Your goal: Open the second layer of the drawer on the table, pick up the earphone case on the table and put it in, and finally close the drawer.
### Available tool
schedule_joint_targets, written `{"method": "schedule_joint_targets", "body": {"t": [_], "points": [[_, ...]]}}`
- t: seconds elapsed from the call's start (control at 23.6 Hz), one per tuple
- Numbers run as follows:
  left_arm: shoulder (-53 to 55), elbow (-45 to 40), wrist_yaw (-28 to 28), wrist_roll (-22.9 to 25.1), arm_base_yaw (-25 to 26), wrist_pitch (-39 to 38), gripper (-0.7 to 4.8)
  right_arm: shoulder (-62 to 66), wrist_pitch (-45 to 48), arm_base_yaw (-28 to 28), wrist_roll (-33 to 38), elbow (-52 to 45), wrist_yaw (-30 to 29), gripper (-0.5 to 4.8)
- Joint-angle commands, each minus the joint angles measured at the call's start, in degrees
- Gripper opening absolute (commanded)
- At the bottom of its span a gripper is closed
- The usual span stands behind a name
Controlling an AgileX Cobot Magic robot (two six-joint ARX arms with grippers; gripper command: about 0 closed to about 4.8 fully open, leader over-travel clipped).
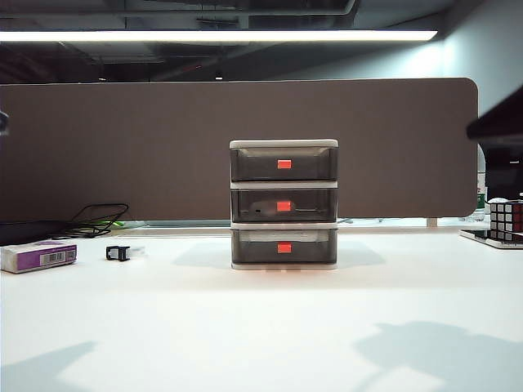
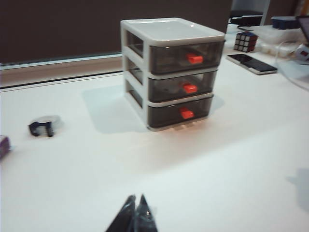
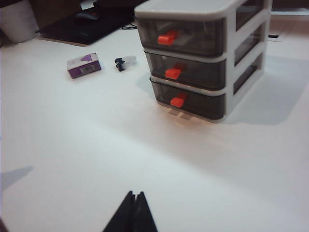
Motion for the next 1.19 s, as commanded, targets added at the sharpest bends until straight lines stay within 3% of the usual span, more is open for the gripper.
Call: {"method": "schedule_joint_targets", "body": {"t": [0.04, 0.17, 0.3, 0.47, 0.64, 0.76, 0.8, 0.97, 1.19], "points": [[-0.04, -1.07, 2.34, 0.57, 0.09, 2.93, -0.06, -3.02, 0.98, 0.02, 0.39, -1.49, 1.97, -0.05], [-0.04, -1.07, 3.13, 3.58, 1.33, 0.31, -0.05, -5.81, 0.94, -0.02, 0.37, -4.52, 2.71, -0.05], [-0.07, -1.07, 5.2, 3.69, 4.35, -1.09, -0.05, -7.48, 1.9, -0.02, 2.4, -8.31, 2.64, -0.05], [-0.07, -1.07, 14.08, 5.05, 13.16, -1.7, -0.06, -10.19, -0.46, -0.11, 0.96, -8.35, 4.28, -0.05], [-0.07, -1.07, 28.15, 7.82, 28.5, -1.46, -0.05, -12.13, -1.51, -2.51, -1.4, -8.33, 6.1, -0.05], [-0.07, -1.07, 44.19, 9.01, 45.68, -0.55, -0.05, -12.13, -3.8, -7.91, -3.58, -8.33, 4.79, -0.05], [-0.04, -1.05, 46.71, 9.99, 50.86, -0.57, -0.05, -12.15, -3.58, -9.68, -4.44, -8.33, 3.5, -0.05], [-0.04, -1.05, 47.71, 8.98, 59.89, 1.86, -0.05, -12.41, -2.08, -14.86, -4.98, -8.33, 3.39, -0.05], [-0.07, -1.05, 48.04, 8.92, 61.99, 3.78, -0.05, -16.72, -1.99, -18.47, -5.11, -8.33, 2.69, -0.05]]}}
